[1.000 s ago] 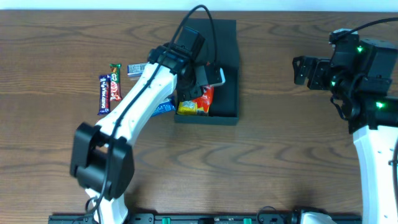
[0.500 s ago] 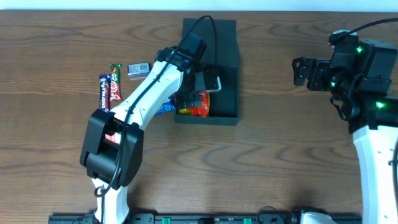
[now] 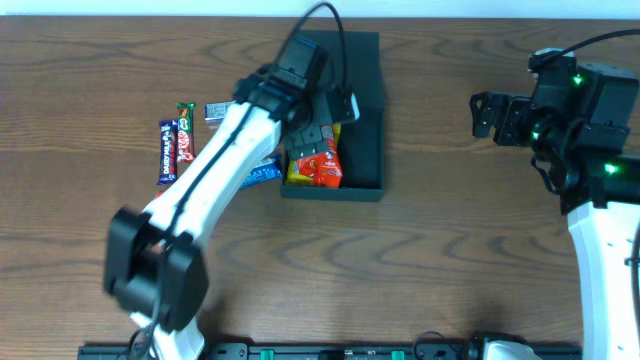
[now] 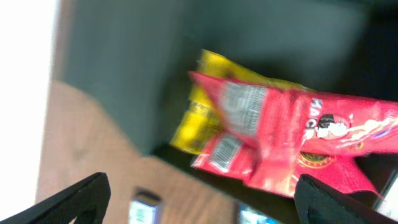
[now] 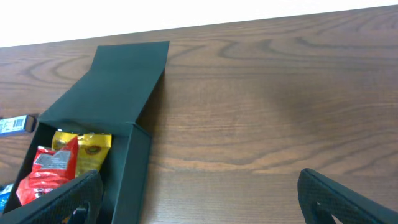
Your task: Pack container
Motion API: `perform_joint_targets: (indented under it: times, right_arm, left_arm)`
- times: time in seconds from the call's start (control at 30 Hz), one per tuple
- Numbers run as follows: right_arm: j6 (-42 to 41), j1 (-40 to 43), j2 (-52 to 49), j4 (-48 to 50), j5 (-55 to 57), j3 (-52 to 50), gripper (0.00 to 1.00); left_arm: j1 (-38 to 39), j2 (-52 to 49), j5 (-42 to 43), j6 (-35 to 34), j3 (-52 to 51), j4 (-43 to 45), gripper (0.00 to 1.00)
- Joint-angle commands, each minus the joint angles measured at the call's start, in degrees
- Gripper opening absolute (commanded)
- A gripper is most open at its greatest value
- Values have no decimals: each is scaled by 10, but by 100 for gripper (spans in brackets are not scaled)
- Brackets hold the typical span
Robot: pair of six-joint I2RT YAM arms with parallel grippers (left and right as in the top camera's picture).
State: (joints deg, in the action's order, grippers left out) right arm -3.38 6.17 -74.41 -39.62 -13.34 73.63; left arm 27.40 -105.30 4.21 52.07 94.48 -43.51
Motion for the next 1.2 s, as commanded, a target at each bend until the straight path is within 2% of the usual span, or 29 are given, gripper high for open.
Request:
perform_joint_targets:
  times: [0.0, 0.03, 0.1, 0.13, 0.17, 0.3, 0.47, 0.6, 0.67, 0.7, 0.73, 0.9, 1.0, 1.1, 1.17]
  right_arm:
    - [7, 3, 0, -1, -4, 2, 99]
    - [7, 3, 0, -1, -4, 2, 99]
    - [7, 3, 0, 0, -4, 2, 99]
    - [7, 3, 0, -1, -4, 2, 99]
    - [7, 3, 0, 0, -4, 2, 99]
    - [7, 3, 0, 0, -4, 2, 99]
    - [7, 3, 0, -5, -5, 2, 99]
    - [7, 3, 0, -16, -4, 2, 99]
    - [7, 3, 0, -18, -4, 2, 99]
    - [7, 3, 0, -18, -5, 2, 99]
    - [7, 3, 0, -18, -5, 2, 99]
    - [7, 3, 0, -18, -5, 2, 99]
    - [7, 3, 0, -18, -7, 2, 99]
    - [7, 3, 0, -19, -7, 2, 99]
    - [7, 3, 0, -21, -7, 2, 99]
  left_arm:
    - [0, 40, 6, -69, 3, 9, 87]
    - [0, 44, 18, -85, 3, 9, 71]
    - [0, 42, 49, -139, 3, 4, 31]
    - [0, 36, 72, -170, 3, 1, 16]
    - [0, 28, 97, -202, 3, 0, 10]
    - [4, -22, 167, -297, 3, 0, 6]
    - [9, -78, 181, -342, 3, 0, 6]
    - [9, -85, 205, -349, 3, 5, 6]
    - [9, -85, 209, -376, 3, 12, 28]
    - [9, -85, 209, -394, 3, 14, 49]
    - [9, -86, 209, -414, 3, 17, 63]
    - [9, -90, 209, -538, 3, 21, 63]
    - [7, -103, 220, -612, 3, 20, 67]
    - [7, -128, 276, -629, 3, 22, 71]
    - [5, -144, 279, -645, 3, 22, 70]
